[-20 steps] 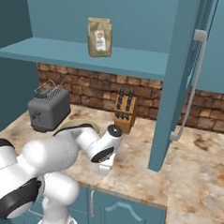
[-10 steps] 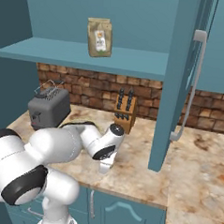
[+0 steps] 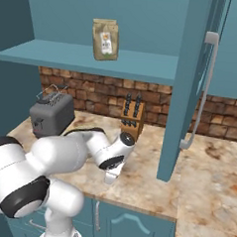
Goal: Pick the egg and butter from the fridge and place them by the bowl for mixing.
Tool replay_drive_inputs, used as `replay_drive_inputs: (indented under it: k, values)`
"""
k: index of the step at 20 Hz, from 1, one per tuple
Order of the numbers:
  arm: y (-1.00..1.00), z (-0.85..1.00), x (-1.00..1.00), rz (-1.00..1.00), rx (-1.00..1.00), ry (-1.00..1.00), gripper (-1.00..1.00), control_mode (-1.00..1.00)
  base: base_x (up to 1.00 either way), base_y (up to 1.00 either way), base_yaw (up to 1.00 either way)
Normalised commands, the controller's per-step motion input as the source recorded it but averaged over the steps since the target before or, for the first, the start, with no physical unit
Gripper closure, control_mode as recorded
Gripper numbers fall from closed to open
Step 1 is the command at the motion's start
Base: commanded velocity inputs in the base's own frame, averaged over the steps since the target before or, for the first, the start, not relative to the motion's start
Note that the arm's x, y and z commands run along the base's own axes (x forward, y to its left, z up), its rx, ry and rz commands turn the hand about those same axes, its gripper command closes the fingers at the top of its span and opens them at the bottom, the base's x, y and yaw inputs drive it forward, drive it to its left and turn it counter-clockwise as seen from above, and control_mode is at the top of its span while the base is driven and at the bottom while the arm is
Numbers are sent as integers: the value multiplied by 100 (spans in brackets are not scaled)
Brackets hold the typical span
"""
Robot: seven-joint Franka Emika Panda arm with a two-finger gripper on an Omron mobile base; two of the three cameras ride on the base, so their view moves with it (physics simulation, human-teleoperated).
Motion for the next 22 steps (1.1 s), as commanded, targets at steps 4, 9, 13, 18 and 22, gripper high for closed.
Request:
replay_drive_inputs:
  k: [4, 9, 13, 18, 22]
  values:
    - [1, 28, -18, -9, 1, 0, -100, -100, 0, 0, 0]
    - [1, 45, -21, -9, 0, -2, -100, -100, 0, 0, 0]
    - [14, 46, -32, 3, -6, 0, -100, -100, 0, 0, 0]
    - [31, 42, -41, 22, -24, 0, -100, -100, 0, 0, 0]
    - [24, 46, -43, 23, -24, -5, -100, -100, 0, 0, 0]
